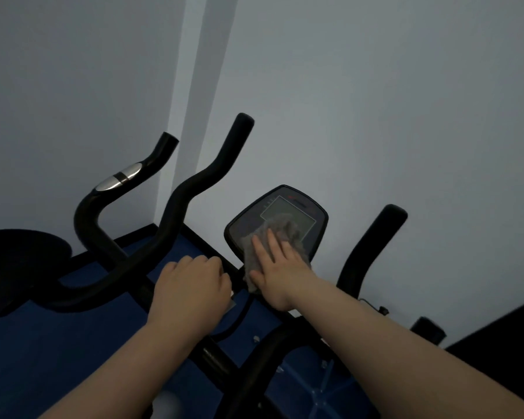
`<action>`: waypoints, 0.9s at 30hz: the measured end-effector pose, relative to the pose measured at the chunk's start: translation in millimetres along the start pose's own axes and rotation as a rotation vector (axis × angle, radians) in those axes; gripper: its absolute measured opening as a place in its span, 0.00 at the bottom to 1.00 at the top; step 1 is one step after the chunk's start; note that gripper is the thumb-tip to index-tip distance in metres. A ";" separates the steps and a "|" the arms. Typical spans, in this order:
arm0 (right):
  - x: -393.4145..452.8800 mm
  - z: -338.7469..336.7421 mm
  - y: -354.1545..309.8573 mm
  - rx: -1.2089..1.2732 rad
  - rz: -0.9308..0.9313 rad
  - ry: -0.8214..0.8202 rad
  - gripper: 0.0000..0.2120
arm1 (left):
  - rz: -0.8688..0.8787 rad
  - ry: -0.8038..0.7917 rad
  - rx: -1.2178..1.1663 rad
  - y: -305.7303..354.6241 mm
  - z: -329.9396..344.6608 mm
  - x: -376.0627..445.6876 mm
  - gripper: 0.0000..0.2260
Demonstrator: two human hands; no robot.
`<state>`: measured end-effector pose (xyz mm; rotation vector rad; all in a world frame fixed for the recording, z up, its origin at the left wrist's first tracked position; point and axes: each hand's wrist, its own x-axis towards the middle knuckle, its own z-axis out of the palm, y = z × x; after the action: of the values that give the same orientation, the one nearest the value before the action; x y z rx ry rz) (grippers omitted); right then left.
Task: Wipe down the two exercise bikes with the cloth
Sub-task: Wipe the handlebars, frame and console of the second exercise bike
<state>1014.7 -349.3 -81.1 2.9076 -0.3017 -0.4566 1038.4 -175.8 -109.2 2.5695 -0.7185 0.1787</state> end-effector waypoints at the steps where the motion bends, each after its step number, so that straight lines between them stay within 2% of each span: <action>1: -5.8 -0.8 7.2 -0.011 0.089 -0.038 0.33 | 0.005 -0.006 -0.001 0.6 -0.6 -0.7 0.10; 4: -4.1 -5.1 19.1 0.026 0.290 -0.035 0.35 | 0.006 -0.017 -0.010 1.6 -0.4 -2.0 0.10; 8: 36.6 -22.5 27.4 0.157 0.314 0.088 0.34 | -0.038 -0.009 0.008 1.3 0.7 -1.5 0.10; 12: 77.9 -38.7 25.5 0.177 0.177 0.274 0.31 | -0.047 0.002 0.034 2.4 1.7 -3.1 0.08; 14: 86.6 -39.5 11.9 0.146 0.120 0.307 0.30 | -0.064 0.035 0.034 2.8 1.3 -1.7 0.09; 19: 39.6 -15.2 -3.8 -0.037 -0.233 0.128 0.31 | -0.066 0.049 0.016 2.6 -1.8 -1.0 0.11; 21: 19.3 -11.2 10.9 -0.068 -0.290 0.052 0.33 | -0.069 0.014 -0.001 3.8 -3.6 -0.9 0.11; 24: 4.4 -21.3 36.8 -0.115 -0.129 -0.069 0.35 | -0.053 0.003 -0.028 3.8 -3.2 -1.9 0.11; 25: 3.8 -22.9 45.0 -0.091 -0.017 -0.063 0.35 | -0.052 0.009 -0.041 3.6 -2.7 -1.8 0.10; 27: 7.3 -22.9 51.4 0.077 0.181 0.061 0.34 | -0.040 0.026 -0.038 2.8 -1.6 -2.7 0.09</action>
<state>1020.0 -397.1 -51.0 2.9254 -0.5785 -0.3337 1034.6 -176.0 -107.3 2.5387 -0.6541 0.1829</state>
